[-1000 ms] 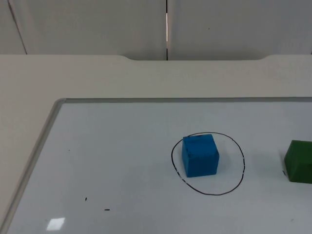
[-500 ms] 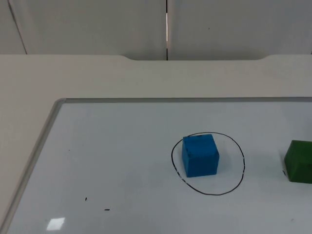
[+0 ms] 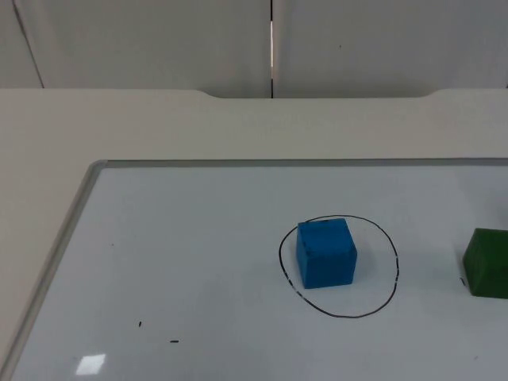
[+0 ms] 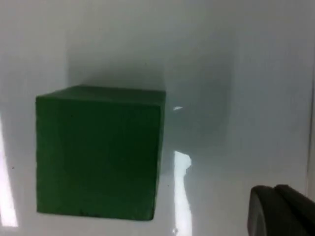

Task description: Push the two cubes into the marked area.

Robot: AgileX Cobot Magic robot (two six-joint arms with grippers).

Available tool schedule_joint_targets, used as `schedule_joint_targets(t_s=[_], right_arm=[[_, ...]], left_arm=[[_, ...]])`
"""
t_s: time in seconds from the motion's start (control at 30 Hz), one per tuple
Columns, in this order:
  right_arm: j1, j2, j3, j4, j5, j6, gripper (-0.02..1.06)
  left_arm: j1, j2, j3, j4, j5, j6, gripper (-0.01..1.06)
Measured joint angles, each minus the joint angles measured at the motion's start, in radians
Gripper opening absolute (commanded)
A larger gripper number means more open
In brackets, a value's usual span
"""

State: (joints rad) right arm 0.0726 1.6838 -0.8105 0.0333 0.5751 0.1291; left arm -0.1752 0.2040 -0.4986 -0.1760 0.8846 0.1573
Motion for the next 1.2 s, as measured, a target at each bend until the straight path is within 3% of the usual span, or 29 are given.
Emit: schedule_joint_targets(t_s=[0.53,1.2], right_arm=[[0.0,0.171,-0.004,0.02,-0.16,0.0,0.0],[0.085,0.171,-0.006,0.082,-0.216,0.01,0.0]], left_arm=[[0.0,0.0,0.0,0.006,-0.001,0.0,0.0],[0.0,0.0,0.013,0.022,-0.013,0.0,0.0]])
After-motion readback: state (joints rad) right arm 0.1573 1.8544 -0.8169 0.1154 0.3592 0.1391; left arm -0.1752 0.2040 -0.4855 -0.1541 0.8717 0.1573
